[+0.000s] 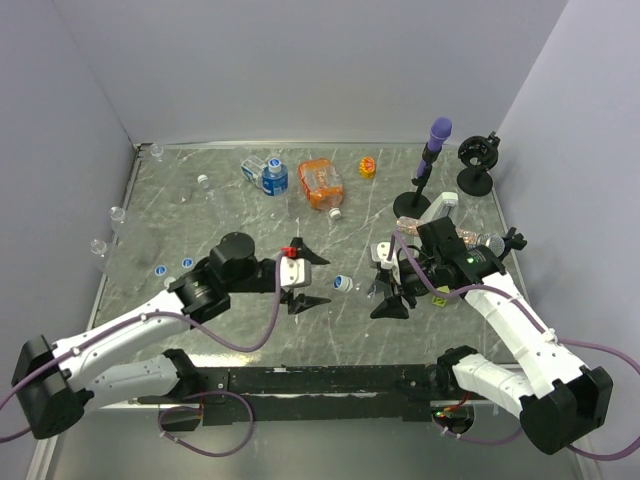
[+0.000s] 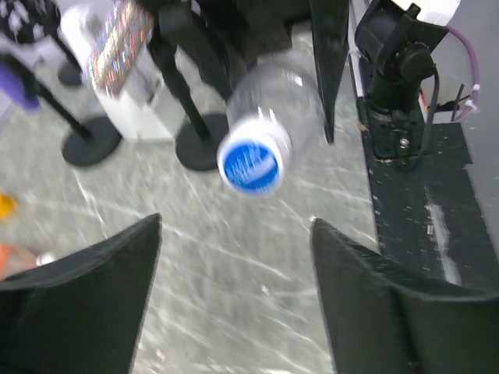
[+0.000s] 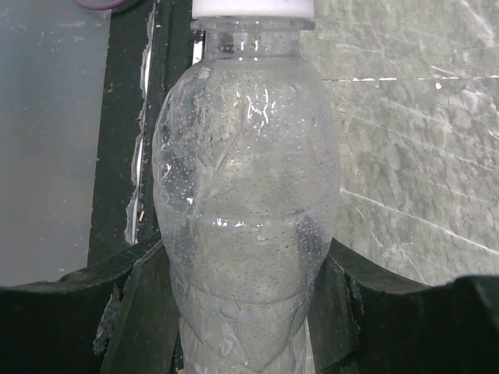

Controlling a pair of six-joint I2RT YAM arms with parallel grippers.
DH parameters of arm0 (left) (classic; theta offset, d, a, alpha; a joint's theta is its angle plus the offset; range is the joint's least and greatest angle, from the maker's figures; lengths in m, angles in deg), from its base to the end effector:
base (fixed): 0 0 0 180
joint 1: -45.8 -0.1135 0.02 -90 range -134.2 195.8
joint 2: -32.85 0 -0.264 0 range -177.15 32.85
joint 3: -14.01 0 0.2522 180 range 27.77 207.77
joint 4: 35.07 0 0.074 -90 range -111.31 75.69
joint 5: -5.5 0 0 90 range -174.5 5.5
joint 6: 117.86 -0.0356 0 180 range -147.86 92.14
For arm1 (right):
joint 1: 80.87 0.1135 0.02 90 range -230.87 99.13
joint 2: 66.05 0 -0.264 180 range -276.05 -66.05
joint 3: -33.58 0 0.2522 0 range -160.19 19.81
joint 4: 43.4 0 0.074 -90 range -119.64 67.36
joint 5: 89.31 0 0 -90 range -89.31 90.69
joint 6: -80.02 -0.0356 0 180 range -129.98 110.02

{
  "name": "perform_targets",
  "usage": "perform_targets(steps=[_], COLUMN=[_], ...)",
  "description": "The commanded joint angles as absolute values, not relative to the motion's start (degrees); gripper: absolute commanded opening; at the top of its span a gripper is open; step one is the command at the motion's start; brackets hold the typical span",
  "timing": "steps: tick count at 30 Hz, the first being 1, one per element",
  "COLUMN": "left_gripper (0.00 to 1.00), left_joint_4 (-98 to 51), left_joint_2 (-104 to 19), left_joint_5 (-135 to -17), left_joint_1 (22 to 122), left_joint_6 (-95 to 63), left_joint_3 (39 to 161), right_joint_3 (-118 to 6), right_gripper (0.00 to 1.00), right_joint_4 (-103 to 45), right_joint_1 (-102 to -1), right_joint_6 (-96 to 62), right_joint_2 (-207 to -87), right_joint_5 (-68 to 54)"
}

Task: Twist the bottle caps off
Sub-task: Unscrew the bottle cap from the plastic bottle.

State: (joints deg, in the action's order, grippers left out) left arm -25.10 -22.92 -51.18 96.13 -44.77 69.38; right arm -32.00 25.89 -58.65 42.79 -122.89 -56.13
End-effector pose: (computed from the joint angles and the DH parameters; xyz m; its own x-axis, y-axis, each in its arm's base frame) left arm 0.1291 -0.1862 0.3113 0.1775 0.1667 -0.9699 0.9788 0.0721 0.1915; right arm 0.1469 0.0922 0.2914 -0.0196 -0.4787 -0.8778 -0.9975 -0.0498 0.0495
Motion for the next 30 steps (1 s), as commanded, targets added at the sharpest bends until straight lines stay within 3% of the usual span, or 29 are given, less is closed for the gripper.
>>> perform_targets(steps=[1, 3, 8, 16, 21, 30], left_gripper=[0.72, 0.64, 0.55, 0.52, 0.43, 0.44], left_joint_4=[-29.3, -29.0, -27.9, -27.6, -29.6, -32.6], left_joint_2=[-27.0, -28.2, -30.0, -31.6, -31.9, -31.3], left_joint_5=[-44.3, -42.3, -40.1, -36.2, -34.3, -33.4], left_joint_1=[96.0, 96.0, 95.9, 96.0, 96.0, 96.0], left_joint_6=[-51.1, -51.2, -51.2, -49.1, -45.8, -40.1], left_joint_3=[75.0, 76.3, 77.8, 78.7, 78.7, 77.9], right_joint_3=[-31.8, -31.5, -31.3, -31.3, -31.2, -31.5], right_gripper=[0.17, 0.17, 0.17, 0.17, 0.17, 0.17], right_joint_4=[25.4, 25.3, 25.1, 25.0, 24.9, 25.0], right_joint_1=[-58.8, -58.8, -58.8, -58.9, -58.8, -58.8], right_joint_6=[44.3, 44.2, 44.2, 44.2, 44.1, 44.1], right_joint_2=[-122.0, -121.7, -121.3, -121.2, -121.2, -121.5], right_joint_5=[-57.8, -57.8, -57.8, -57.8, -57.7, -57.8])
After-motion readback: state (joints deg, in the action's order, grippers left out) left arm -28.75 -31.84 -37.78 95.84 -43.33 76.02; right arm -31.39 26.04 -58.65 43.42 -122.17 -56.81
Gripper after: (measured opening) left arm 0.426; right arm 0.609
